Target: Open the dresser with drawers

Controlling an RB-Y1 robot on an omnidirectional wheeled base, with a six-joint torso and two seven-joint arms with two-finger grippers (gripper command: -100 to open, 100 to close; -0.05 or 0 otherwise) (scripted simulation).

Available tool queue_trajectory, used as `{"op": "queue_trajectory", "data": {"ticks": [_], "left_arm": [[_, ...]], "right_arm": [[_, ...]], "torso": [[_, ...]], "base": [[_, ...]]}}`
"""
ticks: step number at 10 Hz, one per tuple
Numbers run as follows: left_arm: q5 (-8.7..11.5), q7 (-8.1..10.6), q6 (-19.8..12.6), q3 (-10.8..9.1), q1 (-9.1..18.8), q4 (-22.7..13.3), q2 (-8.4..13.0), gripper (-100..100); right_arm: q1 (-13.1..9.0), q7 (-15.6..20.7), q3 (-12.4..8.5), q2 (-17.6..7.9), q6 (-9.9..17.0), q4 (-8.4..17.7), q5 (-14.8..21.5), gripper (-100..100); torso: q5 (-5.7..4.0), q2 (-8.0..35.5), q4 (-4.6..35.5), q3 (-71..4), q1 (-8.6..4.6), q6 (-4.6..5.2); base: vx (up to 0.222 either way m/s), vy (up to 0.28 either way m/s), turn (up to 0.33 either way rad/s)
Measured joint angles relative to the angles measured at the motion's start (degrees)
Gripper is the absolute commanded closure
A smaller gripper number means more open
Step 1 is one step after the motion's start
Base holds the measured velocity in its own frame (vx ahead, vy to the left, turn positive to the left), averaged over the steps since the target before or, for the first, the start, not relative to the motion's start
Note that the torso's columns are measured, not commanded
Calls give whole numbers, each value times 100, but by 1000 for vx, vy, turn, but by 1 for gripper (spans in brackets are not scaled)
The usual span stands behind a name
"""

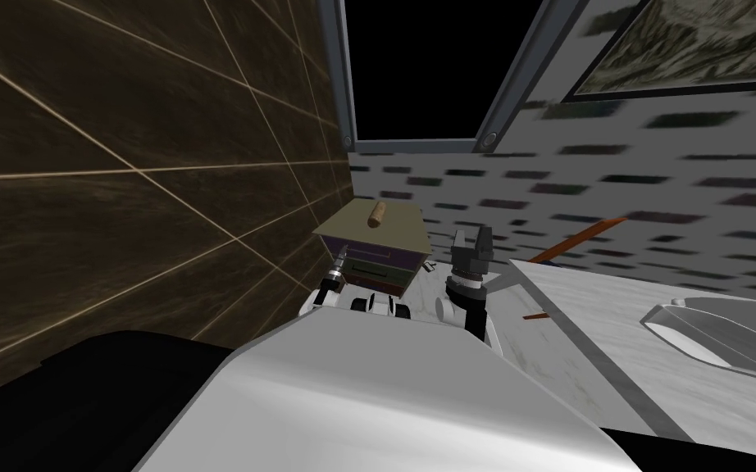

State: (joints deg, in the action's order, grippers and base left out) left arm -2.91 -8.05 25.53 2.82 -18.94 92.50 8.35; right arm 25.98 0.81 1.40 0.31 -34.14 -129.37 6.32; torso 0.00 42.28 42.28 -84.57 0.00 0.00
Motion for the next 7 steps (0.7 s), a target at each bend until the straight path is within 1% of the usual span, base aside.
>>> {"op": "queue_trajectory", "data": {"ticks": [1,2,3,4,5,7], "left_arm": [[-44,-38,56,29,49,-204,-2,-100],[-50,-49,73,33,53,-230,-3,-100],[-43,-44,-6,23,75,-158,3,-100],[-42,-43,-30,21,79,-148,4,100],[-42,-43,-28,21,79,-149,4,100],[-29,-11,-33,51,15,1,28,100]], "right_arm": [[0,0,0,0,0,0,0,0],[0,0,0,0,0,0,0,0],[1,0,0,0,0,0,0,0],[1,0,0,0,0,0,0,0],[0,0,0,0,0,0,0,0],[-2,0,0,0,1,1,0,0]], "torso": [[0,0,0,0,0,1],[-1,2,1,1,-1,-1],[-1,-16,-3,-8,-3,1],[0,-5,-3,-5,-1,-1],[0,8,2,5,1,0],[7,35,-4,26,13,-2]], "base": [[3,3,-13],[62,-3,-23],[41,-2,-8],[6,0,2],[-116,-4,29],[-189,23,19]]}}
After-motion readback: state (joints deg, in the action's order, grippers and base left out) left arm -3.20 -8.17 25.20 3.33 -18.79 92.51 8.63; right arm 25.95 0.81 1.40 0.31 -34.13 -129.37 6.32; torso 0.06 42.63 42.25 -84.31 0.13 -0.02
